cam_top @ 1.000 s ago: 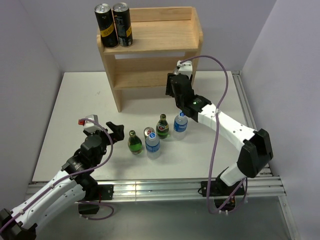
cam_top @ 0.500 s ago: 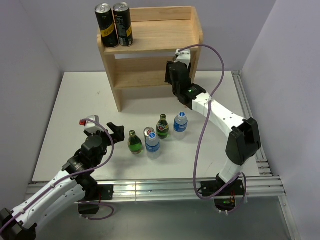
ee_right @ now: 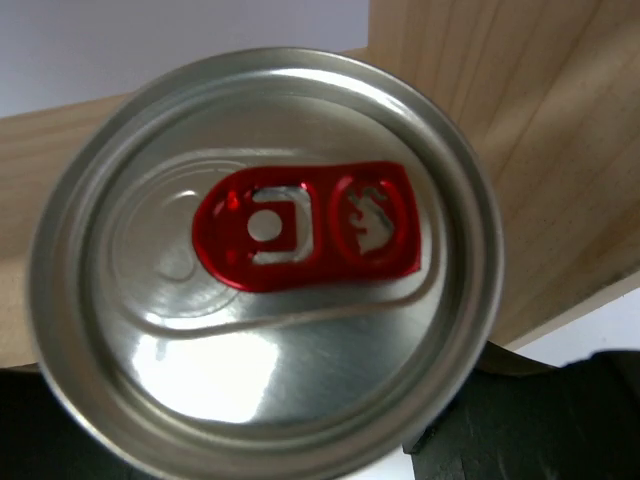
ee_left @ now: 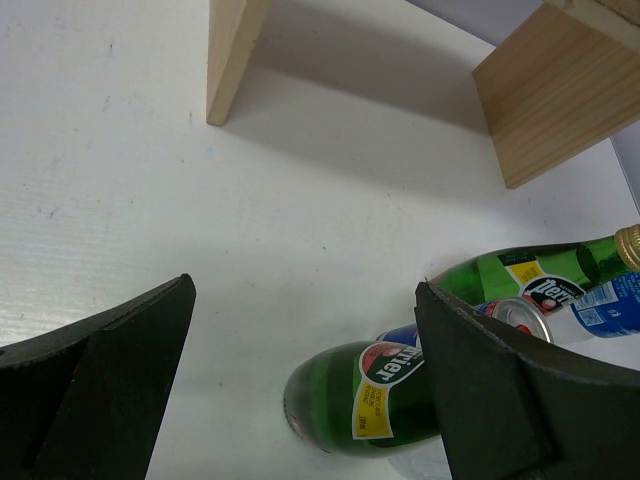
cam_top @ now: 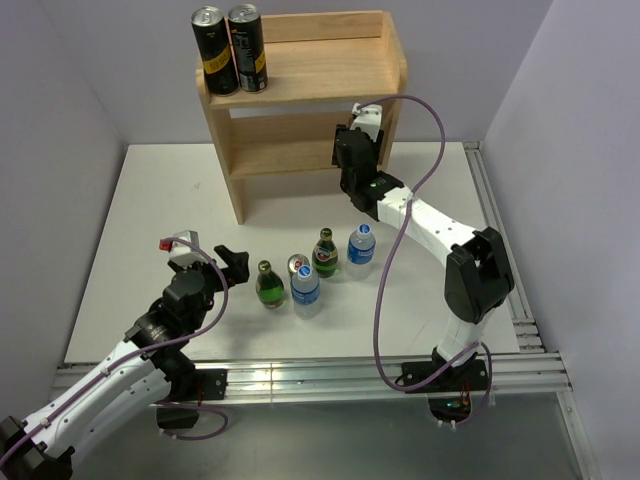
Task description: Place and organize the beverage onto the shelf
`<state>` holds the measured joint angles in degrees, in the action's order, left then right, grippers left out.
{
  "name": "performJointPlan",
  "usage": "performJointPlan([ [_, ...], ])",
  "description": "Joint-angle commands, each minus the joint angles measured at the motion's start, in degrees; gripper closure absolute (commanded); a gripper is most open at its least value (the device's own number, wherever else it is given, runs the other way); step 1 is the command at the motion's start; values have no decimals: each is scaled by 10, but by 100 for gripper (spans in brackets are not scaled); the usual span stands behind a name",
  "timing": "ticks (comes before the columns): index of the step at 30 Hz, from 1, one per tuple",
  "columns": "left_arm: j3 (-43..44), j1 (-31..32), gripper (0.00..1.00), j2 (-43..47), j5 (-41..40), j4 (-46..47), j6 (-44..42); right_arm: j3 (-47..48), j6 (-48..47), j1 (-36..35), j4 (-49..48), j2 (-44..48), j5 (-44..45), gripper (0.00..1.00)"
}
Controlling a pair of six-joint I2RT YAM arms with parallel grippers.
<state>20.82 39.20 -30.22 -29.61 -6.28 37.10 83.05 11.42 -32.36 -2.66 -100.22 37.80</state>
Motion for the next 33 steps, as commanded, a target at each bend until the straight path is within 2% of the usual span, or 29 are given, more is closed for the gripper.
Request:
performJointPlan([
  [1,-2,2,1,1,8,22,-5,-10,16,3,-60,18,30,100],
  [12,-3,3,1,2,11,23,-5,-7,4,0,-118,-15,75,100],
  [23,-3,3,1,3,11,23,-5,48,18,-2,-97,-64,97,100],
  [24,-3,3,1,4,11,22,-5,48,21,-2,-91,-64,97,94],
  [25,-3,3,1,6,11,22,-5,48,23,-3,-89,-63,99,60],
  [27,-3,3,1,5,11,22,-5,41,26,-5,-90,-60,104,36],
  [28,-3,3,1,7,12,22,-5,37,26,-7,-91,-59,105,15],
  [33,-3,3,1,8,12,22,-5,34,29,-7,-76,-52,112,11],
])
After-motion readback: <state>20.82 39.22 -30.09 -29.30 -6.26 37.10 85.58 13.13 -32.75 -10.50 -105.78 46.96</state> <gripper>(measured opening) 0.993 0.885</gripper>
